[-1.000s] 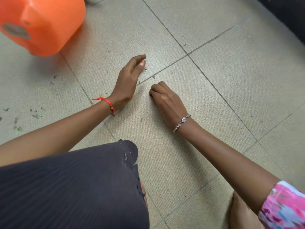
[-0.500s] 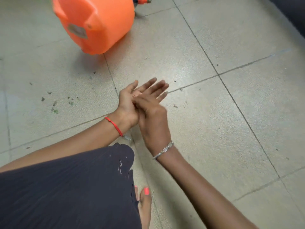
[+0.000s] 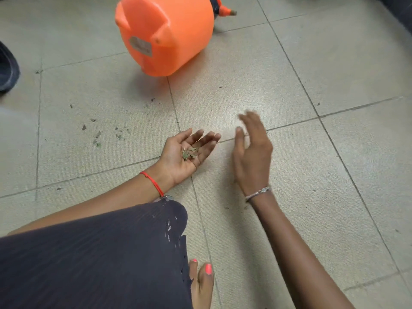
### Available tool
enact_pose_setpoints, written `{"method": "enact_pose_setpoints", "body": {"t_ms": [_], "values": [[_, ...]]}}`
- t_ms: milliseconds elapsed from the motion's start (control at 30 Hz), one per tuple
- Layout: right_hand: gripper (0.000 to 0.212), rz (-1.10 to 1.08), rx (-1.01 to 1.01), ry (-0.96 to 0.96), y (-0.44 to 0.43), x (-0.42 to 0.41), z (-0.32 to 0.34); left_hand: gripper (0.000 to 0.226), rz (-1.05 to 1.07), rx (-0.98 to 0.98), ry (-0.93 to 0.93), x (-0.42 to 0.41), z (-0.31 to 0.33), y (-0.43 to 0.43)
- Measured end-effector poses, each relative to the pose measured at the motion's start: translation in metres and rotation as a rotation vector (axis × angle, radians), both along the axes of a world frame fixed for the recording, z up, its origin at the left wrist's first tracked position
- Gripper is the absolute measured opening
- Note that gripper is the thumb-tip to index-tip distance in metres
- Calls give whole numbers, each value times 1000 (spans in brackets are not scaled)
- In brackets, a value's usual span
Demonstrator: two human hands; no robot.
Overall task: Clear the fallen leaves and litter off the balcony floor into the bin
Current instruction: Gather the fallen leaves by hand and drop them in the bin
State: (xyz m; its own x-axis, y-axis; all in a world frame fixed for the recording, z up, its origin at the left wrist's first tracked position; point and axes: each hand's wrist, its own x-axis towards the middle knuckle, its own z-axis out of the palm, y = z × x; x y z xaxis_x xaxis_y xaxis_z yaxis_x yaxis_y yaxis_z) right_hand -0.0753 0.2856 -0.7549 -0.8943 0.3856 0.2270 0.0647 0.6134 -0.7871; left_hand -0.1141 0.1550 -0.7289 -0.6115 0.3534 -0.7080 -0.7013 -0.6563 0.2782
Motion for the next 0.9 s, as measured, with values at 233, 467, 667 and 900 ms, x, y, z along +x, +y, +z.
{"method": "enact_pose_setpoints", "body": {"t_ms": [233, 467, 667, 900], "values": [[86, 178, 541, -492, -4, -12, -22, 36, 16, -30, -24, -6, -4, -8], [51, 554, 504, -365, -14, 5, -13, 41, -10, -33, 14, -6, -2, -20], [34, 399, 439, -197, 9, 41, -4, 50, 20, -40, 19, -1, 1, -35], [12, 184, 41, -250, -30, 4, 17, 40, 208, -35, 73, 11, 16, -61]]}}
